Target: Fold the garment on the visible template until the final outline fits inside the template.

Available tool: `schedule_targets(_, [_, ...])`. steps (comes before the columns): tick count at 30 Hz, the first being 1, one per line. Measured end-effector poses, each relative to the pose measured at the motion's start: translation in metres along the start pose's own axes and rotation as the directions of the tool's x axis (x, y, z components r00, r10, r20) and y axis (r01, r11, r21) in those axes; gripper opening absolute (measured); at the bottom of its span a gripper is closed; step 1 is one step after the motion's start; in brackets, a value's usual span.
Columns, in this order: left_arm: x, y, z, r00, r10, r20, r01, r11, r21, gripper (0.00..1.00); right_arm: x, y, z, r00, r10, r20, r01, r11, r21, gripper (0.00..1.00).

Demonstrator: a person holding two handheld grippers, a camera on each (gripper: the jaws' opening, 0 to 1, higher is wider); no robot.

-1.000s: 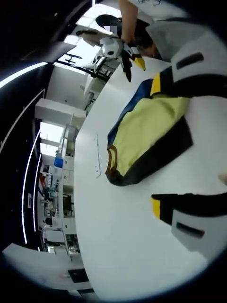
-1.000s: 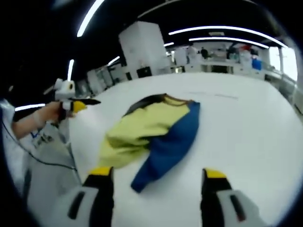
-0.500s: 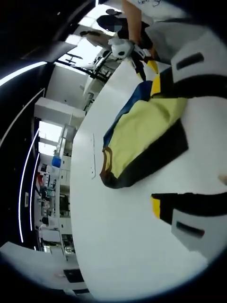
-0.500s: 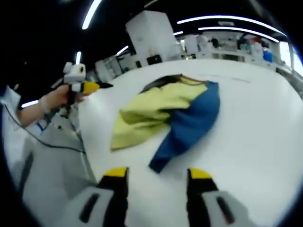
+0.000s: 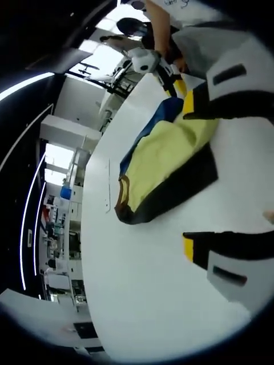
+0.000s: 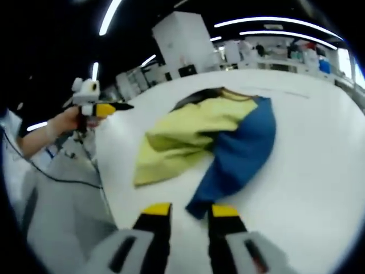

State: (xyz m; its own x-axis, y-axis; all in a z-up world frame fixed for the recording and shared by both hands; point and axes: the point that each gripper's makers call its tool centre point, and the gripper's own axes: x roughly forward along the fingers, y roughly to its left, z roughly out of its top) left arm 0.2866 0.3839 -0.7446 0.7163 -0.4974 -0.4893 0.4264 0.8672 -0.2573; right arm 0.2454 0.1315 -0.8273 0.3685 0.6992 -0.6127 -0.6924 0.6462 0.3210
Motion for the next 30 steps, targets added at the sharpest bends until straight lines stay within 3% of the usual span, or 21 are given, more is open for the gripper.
schedule_targets(6, [0.002,-0.001,-0.004,1.0,-0.003,-0.005,0.003,1.0,-0.008,0.77,-0.004,-0.014,0.007,0.999,-0.033,0.042,0.031,0.998,0.045,0.0])
schedule_targets(18, [0.006,-0.002,-0.009,1.0,-0.012,-0.007,0.012,1.0,-0.026,0.76,-0.029,-0.033,0.025,0.991,-0.081,0.108,0.07,0.992,0.106,0.0])
schedule_targets(30, [0.007,0.0,-0.013,1.0,-0.01,-0.013,0.009,0.999,-0.032,0.75,-0.078,-0.085,0.036,0.97,-0.192,0.148,0.168,0.973,0.16,0.0])
